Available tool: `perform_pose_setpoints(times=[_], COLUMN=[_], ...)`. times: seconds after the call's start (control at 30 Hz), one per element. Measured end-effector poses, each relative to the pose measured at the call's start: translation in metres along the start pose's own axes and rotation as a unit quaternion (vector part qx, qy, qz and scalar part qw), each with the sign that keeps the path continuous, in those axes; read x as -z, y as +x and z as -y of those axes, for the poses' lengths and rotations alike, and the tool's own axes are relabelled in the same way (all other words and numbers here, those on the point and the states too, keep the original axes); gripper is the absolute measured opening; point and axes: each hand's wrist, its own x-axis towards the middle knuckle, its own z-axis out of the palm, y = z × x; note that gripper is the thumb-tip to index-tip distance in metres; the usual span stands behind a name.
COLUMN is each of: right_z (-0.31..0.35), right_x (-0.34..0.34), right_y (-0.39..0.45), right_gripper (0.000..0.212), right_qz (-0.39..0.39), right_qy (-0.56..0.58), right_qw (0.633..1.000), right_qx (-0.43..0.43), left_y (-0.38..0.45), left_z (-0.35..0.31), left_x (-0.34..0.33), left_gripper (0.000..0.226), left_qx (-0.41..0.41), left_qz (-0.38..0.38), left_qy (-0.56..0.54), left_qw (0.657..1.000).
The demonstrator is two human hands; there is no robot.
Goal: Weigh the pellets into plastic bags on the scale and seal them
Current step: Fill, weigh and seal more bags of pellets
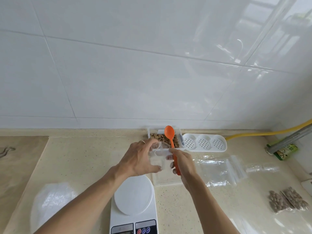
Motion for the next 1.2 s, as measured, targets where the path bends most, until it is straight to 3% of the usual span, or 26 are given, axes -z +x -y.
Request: perform_pose_setpoints(times=[0.13,0.23,0.47,0.57,0.67,0.83,1.0,1.2], right_z=[0.000,0.002,0.018,0.011,-0.003,-0.012,-0.015,-0.003], right_x=[0.015,0.021,0.034,0.037,0.030,0.010,0.018,0.049], right_y=[0.029,0.050,0.079,0.097,0.109,0.118,0.122,0.115], right_gripper=[0.019,0.027,0.019,0.017,0.019,0.016,0.013,0.015], right_qz=[-0.046,-0.079,-0.263,-0.258,-0.192,-0.107,-0.145,-0.187], right_qy=[-0.154,-0.271,-0.178,-0.234,-0.281,-0.158,-0.057,0.017], right_qw=[0.987,0.956,0.930,0.918,0.923,0.979,0.988,0.982], right_qx=[0.029,0.082,0.183,0.191,0.178,0.077,0.018,0.016], left_y=[0.007,0.012,0.037,0.045,0.051,0.058,0.068,0.093], left_z=[0.022,0.036,0.060,0.065,0.070,0.076,0.074,0.061], left_x=[-0.001,-0.001,-0.009,-0.014,-0.018,-0.019,-0.017,-0.016], left_gripper=[0.085,0.086,0.083,0.081,0.081,0.089,0.094,0.083], left_qx=[0.053,0.088,0.115,0.118,0.114,0.110,0.108,0.096], left_qz=[-0.001,-0.002,-0.043,-0.040,-0.035,-0.028,-0.028,0.004], left_qy=[0.039,0.062,0.093,0.101,0.125,0.153,0.176,0.228], left_qw=[0.998,0.994,0.988,0.987,0.985,0.982,0.978,0.969])
